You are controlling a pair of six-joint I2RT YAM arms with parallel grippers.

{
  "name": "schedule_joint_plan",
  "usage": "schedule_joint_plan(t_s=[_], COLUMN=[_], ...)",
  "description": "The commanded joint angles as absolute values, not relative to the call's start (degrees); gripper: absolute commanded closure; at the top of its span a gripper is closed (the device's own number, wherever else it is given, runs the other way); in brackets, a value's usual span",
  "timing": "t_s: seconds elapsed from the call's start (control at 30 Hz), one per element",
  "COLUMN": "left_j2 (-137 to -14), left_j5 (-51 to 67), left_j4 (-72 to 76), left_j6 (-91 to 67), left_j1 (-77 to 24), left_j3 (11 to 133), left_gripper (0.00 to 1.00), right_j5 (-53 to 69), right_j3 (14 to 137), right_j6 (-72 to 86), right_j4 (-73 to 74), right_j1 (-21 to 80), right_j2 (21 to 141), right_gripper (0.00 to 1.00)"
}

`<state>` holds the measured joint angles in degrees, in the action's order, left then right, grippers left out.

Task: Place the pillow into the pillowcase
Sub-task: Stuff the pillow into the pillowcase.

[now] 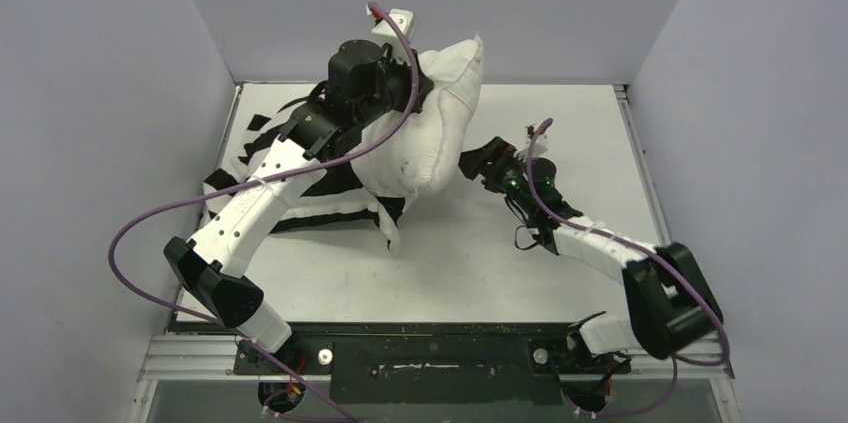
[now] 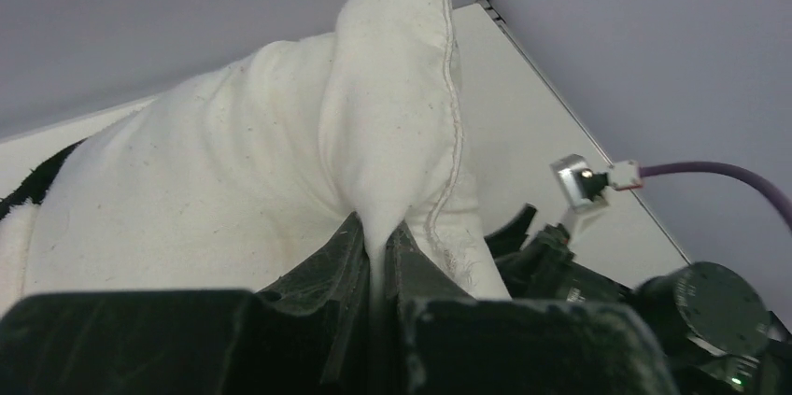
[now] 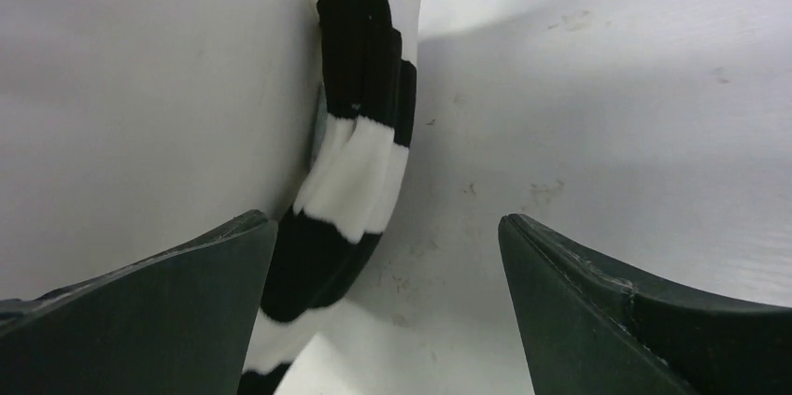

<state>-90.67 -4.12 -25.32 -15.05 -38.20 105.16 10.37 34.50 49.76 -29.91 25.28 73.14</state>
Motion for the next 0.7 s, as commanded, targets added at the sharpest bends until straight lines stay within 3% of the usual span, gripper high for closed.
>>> schedule_joint_plan(t_s=[0.0,0.2,0.3,0.33,0.4,0.43,0.67], left_j2=[-86.3,-85.29,-84.4,-84.05,-83.58,-83.32,-81.25], left_j5=[0.0,0.0,-0.13,-0.95,-3.39,-5.01,-14.5], left_j4=[-17.14,-16.17,-14.89,-14.7,-15.1,-15.53,-13.27], left_j6=[-18.27,-18.06,-17.83,-17.19,-15.23,-13.98,-9.19], left_j1=[-37.28,-36.44,-36.23,-36.21,-36.25,-36.22,-36.12], left_j3=[106.33,105.33,104.42,104.26,104.15,104.19,99.68], left_gripper=[1.0,1.0,1.0,1.0,1.0,1.0,1.0], right_j5=[16.95,18.3,18.93,19.35,20.79,21.88,34.62], right_j3=[41.61,51.04,56.33,57.51,59.86,61.58,90.31], right_j6=[56.95,59.97,62.75,63.7,65.2,65.14,52.45], right_j4=[-49.91,-53.59,-52.85,-54.03,-54.99,-54.41,-34.11], right_j1=[26.11,29.42,29.64,29.23,27.43,26.01,16.41], right_j2=[84.57,98.63,103.87,105.04,105.27,104.26,95.11], right_gripper=[0.06,0.07,0.14,0.29,0.8,0.98,1.0])
